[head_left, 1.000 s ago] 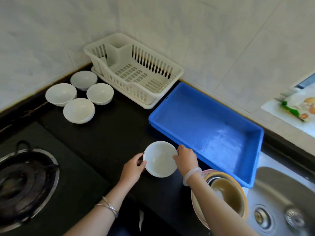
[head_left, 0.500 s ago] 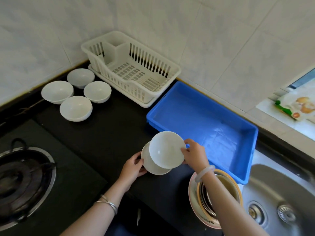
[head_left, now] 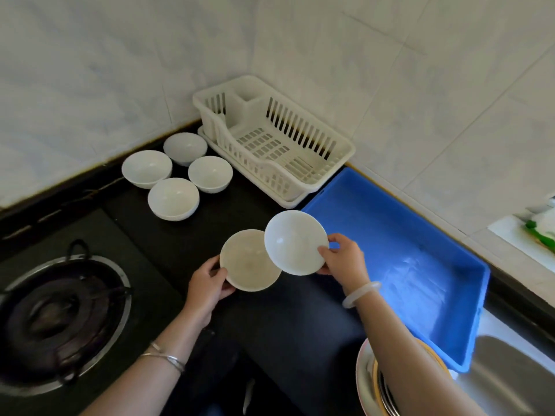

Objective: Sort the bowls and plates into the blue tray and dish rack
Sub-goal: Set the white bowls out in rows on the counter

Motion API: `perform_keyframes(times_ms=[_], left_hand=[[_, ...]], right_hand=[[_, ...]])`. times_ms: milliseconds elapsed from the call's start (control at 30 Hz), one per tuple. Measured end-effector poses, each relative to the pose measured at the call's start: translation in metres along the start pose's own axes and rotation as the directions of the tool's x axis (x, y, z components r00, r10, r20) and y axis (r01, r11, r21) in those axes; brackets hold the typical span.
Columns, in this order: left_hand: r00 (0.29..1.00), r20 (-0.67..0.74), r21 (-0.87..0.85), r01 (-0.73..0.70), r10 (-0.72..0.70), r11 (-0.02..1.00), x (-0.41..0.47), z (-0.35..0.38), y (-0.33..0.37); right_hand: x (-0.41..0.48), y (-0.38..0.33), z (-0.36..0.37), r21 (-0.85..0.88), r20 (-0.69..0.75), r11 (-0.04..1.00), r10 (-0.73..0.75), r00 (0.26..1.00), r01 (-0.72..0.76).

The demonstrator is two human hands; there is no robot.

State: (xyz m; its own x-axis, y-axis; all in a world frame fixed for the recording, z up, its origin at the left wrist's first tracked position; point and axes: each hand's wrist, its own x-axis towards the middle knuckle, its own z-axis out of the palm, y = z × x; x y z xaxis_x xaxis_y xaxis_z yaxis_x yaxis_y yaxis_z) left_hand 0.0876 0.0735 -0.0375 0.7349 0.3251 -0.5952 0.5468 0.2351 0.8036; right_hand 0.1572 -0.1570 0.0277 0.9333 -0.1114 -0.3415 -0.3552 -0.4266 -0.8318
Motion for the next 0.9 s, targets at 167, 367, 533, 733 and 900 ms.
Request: perform_keyframes(times_ms=[167,367,533,733,900], left_hand=[[0.983,-0.172,-0.106,0.042,-0.060,0.993,0.019,-0.036,0.011],[0.955,-0.283,-0.221,0.030,-0.093,0.975,0.035,-0.054,0.018],[0.943,-0.305,-0.270,0.053,-0.137,0.961,0.045,-0.055,0.021],[0.935,-0.308,-0.335,0.065,-0.175,0.940,0.053,-0.058,0.020],[0.937,-0.299,-0.364,0.061,-0.179,0.929,0.052,-0.055,0.020]], right_hand=[[0.032,-0.024,0.043,0.073,0.051,0.996,0.045,0.998,-0.048],[0.070,-0.031,0.097,0.124,0.076,0.983,0.126,0.989,-0.135],[0.093,-0.028,0.125,0.161,0.075,0.961,0.215,0.974,-0.225],[0.107,-0.023,0.141,0.154,0.069,0.949,0.266,0.961,-0.274],[0.112,-0.012,0.148,0.149,0.048,0.949,0.273,0.961,-0.277]])
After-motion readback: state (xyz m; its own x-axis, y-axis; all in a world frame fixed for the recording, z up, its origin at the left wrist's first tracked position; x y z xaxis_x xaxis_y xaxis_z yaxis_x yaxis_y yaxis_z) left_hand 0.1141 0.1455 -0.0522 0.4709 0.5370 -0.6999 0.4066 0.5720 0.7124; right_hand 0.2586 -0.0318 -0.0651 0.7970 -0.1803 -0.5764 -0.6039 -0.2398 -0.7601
